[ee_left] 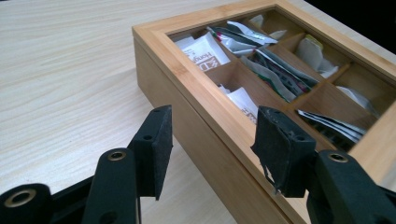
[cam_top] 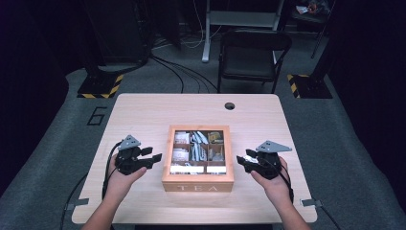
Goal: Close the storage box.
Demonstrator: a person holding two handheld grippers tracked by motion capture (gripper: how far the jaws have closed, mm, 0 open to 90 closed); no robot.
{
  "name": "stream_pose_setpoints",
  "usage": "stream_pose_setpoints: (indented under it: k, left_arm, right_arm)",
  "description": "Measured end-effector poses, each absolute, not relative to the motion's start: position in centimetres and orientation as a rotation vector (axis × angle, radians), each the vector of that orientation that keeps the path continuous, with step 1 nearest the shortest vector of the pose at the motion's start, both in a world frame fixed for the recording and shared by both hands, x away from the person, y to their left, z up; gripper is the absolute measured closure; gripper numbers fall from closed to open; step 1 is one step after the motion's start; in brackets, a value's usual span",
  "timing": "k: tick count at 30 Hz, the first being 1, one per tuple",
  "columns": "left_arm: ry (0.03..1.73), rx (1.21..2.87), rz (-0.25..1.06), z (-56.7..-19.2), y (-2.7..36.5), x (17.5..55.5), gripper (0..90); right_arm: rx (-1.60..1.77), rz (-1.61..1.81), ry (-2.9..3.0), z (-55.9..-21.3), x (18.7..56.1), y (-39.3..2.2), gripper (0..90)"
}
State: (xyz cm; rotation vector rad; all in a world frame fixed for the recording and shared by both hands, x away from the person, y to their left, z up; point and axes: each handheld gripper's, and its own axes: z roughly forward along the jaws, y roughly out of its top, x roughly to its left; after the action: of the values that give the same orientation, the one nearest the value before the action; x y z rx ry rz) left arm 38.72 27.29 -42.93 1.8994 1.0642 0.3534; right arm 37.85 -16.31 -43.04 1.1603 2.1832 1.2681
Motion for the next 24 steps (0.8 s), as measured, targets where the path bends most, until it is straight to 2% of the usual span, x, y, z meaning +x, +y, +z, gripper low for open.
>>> stream_pose_setpoints:
  k: [24]
  left_arm:
    - [1.127, 1.882, 0.367, -46.2, 28.9, 39.5, 45.8]
  right_arm:
    - [1.203, 1.193, 2.159, -46.7, 38.9, -17.7, 45.8]
